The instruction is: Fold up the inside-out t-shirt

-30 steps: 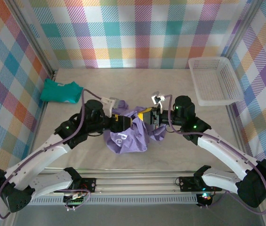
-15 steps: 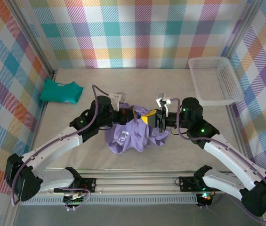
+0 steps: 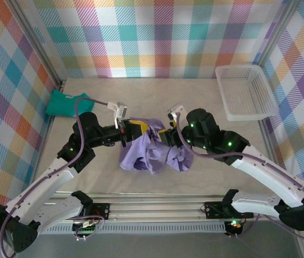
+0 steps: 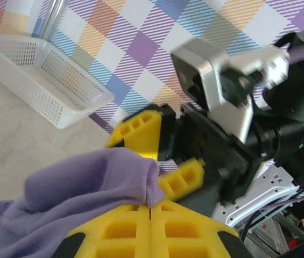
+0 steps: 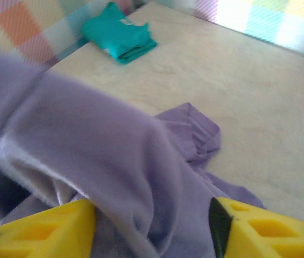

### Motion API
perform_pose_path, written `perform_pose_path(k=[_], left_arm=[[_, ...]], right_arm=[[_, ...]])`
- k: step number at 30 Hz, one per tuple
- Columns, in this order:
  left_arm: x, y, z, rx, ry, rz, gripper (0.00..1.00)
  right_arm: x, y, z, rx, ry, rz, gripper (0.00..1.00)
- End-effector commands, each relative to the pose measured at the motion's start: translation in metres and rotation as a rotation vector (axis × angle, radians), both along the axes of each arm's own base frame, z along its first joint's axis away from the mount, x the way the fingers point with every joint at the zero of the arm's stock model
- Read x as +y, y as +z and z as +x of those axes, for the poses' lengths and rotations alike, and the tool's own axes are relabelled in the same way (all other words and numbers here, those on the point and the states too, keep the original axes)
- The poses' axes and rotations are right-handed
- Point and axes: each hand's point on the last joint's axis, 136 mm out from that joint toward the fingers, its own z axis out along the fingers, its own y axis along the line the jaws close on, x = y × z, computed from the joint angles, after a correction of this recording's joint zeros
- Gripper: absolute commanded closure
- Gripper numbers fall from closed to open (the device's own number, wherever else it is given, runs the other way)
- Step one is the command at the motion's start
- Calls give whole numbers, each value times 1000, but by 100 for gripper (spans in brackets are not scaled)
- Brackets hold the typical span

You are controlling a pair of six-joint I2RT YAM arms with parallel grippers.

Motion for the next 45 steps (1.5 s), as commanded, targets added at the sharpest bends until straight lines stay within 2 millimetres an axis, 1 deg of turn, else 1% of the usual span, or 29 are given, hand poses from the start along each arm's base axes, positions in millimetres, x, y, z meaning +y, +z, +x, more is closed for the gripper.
perform_pose_path(k=[1,3,8,10,11,12,13,14,15,16,18,19,20,21,24,28,30,31,32,33,34,35,36,38,40,41,42,44,45], left_arm=[[2,13,-1,-80,-7,12,100],[1,14,-1,-83,-12,17,100],[2,14,2,-77,5,38,100],[2,14,2,-79,9,43,100],[2,14,2,-76,6,44,100],[2,14,1,-80,4,45,100],[3,13,1,-83,9,49,100],[5,10,4,-80,32,64,100],[9,7,8,-78,65,82,100],[14,2,16,-67,125,108,100],[25,-10,31,-41,232,164,100],[28,-15,36,-34,261,183,100],[28,-19,39,-27,268,190,100],[26,-20,39,-26,261,188,100],[20,-17,35,-22,219,155,100],[22,-20,37,-28,232,173,100],[23,-24,40,-22,252,178,100],[27,-26,47,-10,292,180,100],[35,-33,60,24,380,197,100],[49,-42,76,77,503,227,100],[68,-57,92,158,651,281,100],[86,-75,102,227,767,363,100],[87,-82,105,248,774,413,97],[70,-83,99,250,658,441,81],[51,-72,81,213,509,365,63],[45,-63,69,182,449,315,56],[45,-56,58,163,416,278,49],[44,-49,39,149,349,237,39],[40,-49,28,159,295,220,37]], right_arm=[[6,14,-24,-141,180,20,35],[17,16,-30,-151,243,65,32],[44,0,-21,-81,285,64,32],[49,-3,-14,-66,259,72,33],[50,-4,-9,-63,236,75,36],[50,-4,-4,-60,210,73,47],[49,-4,-1,-60,201,72,64],[48,1,-4,-59,223,86,76],[46,8,-8,-56,255,114,83],[42,19,-15,-58,296,165,86],[35,38,-30,-61,385,272,87],[30,48,-40,-44,446,341,86],[28,53,-44,-23,480,386,84],[26,54,-43,-3,486,407,82],[31,50,-39,51,489,425,88],[39,53,-36,105,510,512,89],[43,55,-34,138,520,541,95],[46,59,-35,151,541,565,98],[48,66,-40,151,585,601,99],[49,73,-45,149,626,636,100],[49,80,-49,128,665,675,100],[49,85,-51,111,687,703,100],[50,86,-50,99,696,710,100],[53,77,-42,97,665,691,100],[54,69,-34,94,622,665,100],[53,63,-29,94,593,648,100],[53,60,-25,93,573,636,100],[50,55,-19,87,543,621,100],[49,54,-18,84,536,618,100]])
